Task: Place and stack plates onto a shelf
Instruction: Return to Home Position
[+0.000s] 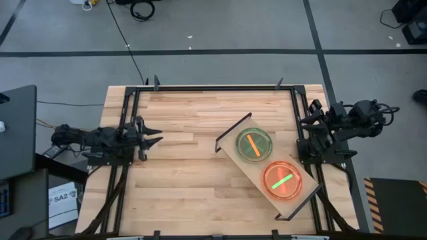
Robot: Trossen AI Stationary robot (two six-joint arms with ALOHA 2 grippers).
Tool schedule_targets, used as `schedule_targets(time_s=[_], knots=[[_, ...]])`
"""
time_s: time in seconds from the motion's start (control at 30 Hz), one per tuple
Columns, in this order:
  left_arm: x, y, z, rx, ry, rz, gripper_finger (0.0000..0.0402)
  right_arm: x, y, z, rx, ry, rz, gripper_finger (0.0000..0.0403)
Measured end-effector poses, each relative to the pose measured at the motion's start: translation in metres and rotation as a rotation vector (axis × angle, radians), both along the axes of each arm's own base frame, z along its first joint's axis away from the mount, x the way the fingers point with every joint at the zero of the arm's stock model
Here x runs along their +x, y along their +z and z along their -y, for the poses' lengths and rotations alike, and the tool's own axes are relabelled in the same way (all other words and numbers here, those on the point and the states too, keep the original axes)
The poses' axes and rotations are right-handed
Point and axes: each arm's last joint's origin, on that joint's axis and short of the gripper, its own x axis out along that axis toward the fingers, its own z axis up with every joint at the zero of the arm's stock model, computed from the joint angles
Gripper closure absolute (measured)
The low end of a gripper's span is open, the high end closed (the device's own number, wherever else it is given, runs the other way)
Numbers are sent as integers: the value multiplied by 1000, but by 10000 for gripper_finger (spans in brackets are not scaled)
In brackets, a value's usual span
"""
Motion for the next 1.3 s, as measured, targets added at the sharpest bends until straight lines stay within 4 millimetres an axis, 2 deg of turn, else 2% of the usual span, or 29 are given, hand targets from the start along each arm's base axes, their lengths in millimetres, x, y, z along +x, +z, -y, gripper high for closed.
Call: schedule_targets(time_s=[0.27,0.6,0.9,1.3], knots=[[8,-20,-9,8,53,53,271,1,0,1,-29,-47,-1,293],[8,-20,-22,23,43,57,271,3,-2,0,-31,-31,-5,293],[8,-26,-26,18,73,-10,271,30,-30,-9,-14,7,0,293],[8,-27,-26,19,71,-14,271,47,-51,-13,-53,-49,49,293]])
